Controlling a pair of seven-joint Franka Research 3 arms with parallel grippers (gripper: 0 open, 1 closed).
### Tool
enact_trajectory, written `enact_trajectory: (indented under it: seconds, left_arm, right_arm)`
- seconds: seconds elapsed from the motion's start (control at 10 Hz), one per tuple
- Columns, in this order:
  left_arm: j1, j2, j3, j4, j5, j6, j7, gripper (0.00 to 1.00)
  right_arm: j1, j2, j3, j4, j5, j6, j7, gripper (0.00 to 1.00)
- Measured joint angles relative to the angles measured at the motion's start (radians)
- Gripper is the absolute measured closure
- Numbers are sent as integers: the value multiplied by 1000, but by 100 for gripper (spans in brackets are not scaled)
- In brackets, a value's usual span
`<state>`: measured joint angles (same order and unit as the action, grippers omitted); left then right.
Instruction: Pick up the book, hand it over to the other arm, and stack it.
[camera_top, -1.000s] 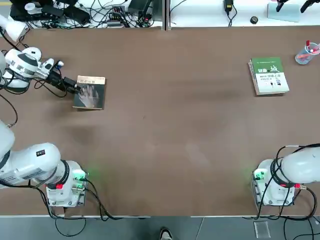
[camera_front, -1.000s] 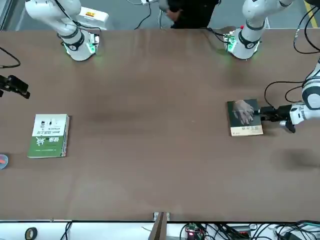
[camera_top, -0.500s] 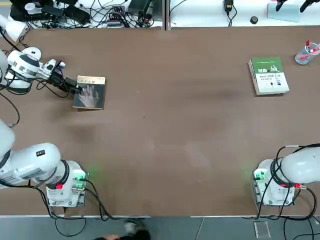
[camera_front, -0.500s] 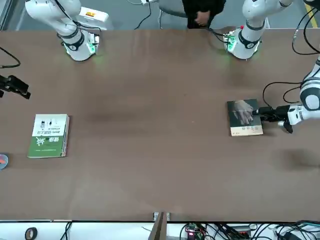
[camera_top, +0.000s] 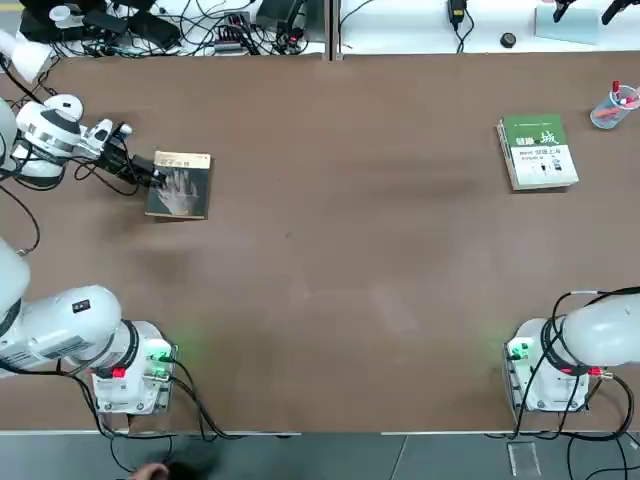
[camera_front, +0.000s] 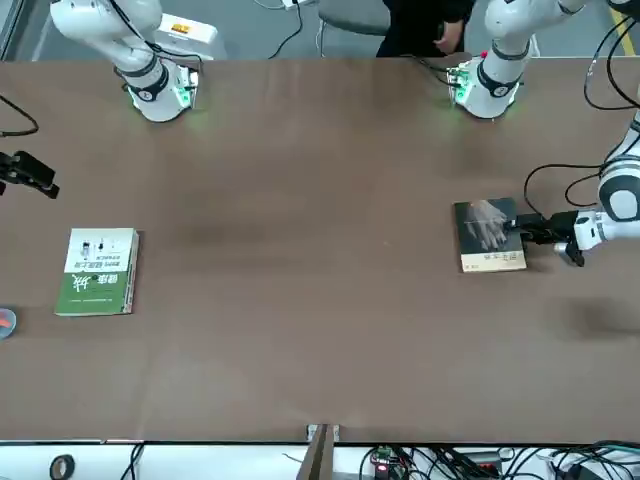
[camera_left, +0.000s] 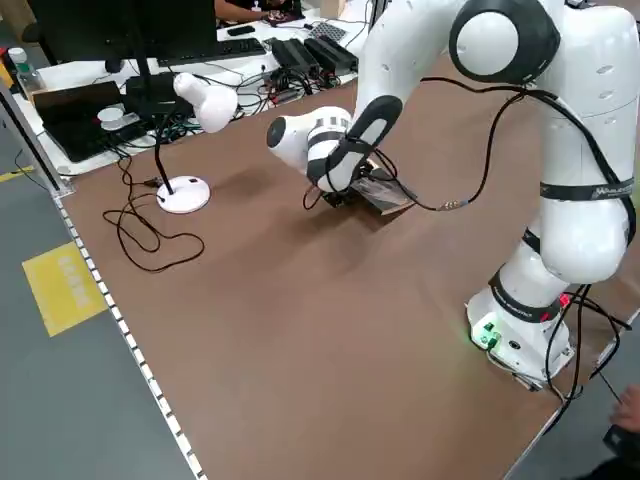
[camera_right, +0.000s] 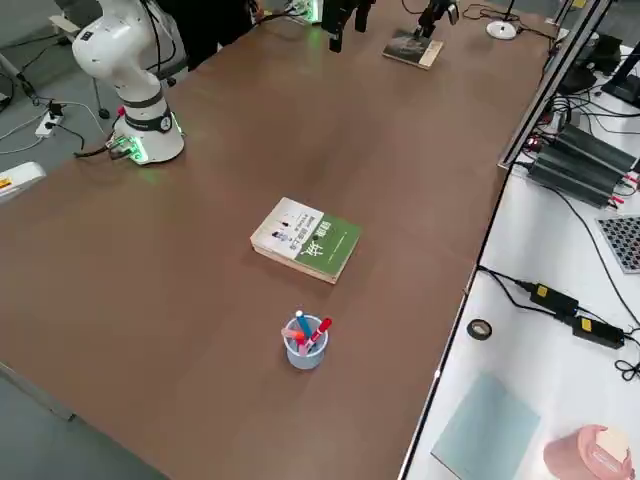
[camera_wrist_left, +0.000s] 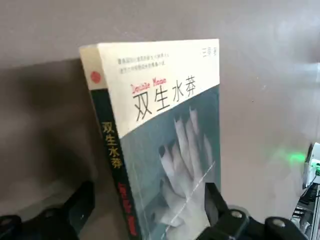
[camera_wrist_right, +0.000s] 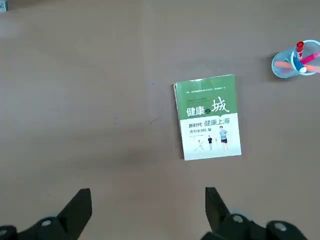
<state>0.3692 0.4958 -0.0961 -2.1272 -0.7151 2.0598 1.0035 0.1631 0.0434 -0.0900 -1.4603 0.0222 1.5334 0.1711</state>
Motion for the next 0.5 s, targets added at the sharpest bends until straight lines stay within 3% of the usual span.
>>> enact_trajectory:
  seconds: [0.5]
  left_arm:
    - [0,6,-6,0,-4,0,0,6]
  right_arm:
    - [0,0,1,0,0,1,-1,0]
